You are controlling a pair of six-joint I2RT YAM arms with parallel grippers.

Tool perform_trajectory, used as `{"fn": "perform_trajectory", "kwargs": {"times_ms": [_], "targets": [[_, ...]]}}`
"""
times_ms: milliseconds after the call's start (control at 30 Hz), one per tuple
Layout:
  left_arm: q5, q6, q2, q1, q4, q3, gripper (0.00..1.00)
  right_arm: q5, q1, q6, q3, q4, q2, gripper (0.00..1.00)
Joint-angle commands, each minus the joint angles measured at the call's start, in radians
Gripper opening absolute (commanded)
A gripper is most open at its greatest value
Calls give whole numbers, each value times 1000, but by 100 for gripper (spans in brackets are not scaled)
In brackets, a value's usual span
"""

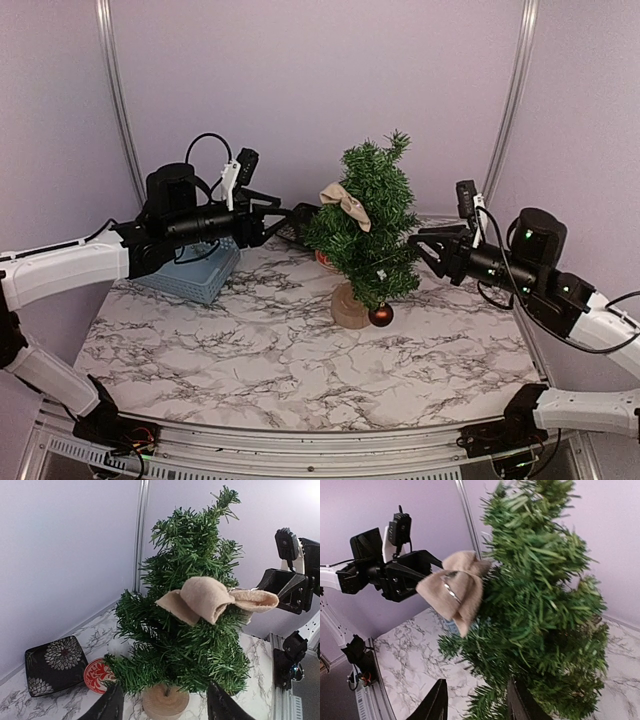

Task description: Decorate the small christmas tree

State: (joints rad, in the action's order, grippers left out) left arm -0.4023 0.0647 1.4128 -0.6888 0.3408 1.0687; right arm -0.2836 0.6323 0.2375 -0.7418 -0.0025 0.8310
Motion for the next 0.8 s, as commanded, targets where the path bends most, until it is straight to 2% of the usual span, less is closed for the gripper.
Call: {"fn": "perform_trajectory", "kwargs": {"times_ms": [0,200,367,767], "targets": [[-52,-98,22,-13,42,65,51,66,130,-142,-126,21,77,37],[-79,-95,87,-30,43,151,42,177,242,-232,-235,11,178,34],[-101,-93,130,-48,43,205,39,241,283,-269,-301,6,254,33],[-121,-74,208,-65,42,302,27,493,293,-261,-361,-25,331,25]]}}
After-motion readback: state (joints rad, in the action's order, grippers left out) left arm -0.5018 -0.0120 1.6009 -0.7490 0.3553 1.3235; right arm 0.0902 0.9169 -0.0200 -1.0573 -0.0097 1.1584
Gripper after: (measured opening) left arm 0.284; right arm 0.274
